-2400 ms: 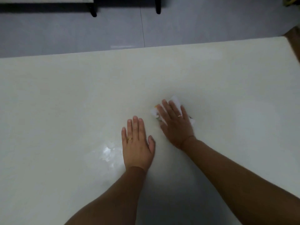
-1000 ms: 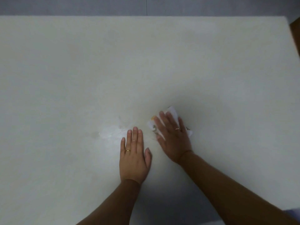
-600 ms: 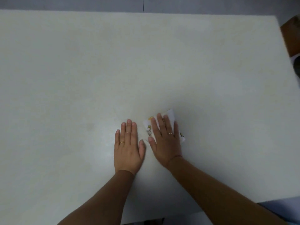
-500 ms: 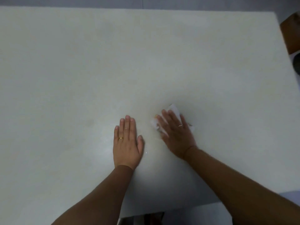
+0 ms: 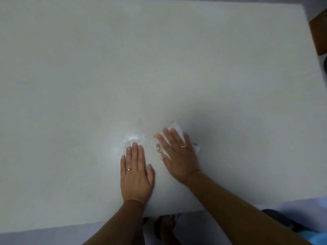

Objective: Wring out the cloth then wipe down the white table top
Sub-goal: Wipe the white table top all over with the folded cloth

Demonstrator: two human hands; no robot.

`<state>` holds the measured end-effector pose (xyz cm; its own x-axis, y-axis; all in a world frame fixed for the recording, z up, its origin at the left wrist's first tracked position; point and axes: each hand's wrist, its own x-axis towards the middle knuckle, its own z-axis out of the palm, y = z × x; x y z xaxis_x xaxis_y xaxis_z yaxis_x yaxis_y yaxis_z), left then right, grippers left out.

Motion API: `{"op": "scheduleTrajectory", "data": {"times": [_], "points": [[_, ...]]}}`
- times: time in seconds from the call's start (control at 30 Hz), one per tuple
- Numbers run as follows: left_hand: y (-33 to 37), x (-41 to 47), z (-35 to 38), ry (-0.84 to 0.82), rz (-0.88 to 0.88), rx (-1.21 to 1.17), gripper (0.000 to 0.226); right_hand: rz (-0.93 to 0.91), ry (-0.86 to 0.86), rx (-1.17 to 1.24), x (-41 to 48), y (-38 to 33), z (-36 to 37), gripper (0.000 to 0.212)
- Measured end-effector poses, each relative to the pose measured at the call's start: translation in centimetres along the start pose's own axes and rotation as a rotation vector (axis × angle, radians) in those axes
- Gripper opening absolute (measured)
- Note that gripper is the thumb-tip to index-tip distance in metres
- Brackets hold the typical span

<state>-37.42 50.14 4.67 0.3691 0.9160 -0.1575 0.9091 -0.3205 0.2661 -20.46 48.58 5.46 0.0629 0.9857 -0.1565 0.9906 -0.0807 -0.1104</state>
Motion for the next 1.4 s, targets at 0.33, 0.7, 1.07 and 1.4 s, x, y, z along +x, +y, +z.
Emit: {"op": "scheduleTrajectory", "data": {"times": [0.33,0.7,1.07,1.4], "points": [[0.3,0.2,-0.5,-0.010,-0.007,-0.004,0.063,0.220,-0.020,0.040,-3.9,-5.9,0.9,0.062],[0.3,0.1,-0.3,0.005,0.001,0.010,0.063,0.581,0.038,0.064,-6.7,-3.5,1.0,0.063],[0.1,-0.1,-0.1,0.023,0.019,-0.001,0.062,0.417,-0.003,0.080,-13.0,2.0,1.0,0.059],[-0.1,-0.2,0.1,0.049,0.022,-0.013,0.063,0.019,-0.040,-0.011,-15.0,-2.9,2.7,0.062]]}}
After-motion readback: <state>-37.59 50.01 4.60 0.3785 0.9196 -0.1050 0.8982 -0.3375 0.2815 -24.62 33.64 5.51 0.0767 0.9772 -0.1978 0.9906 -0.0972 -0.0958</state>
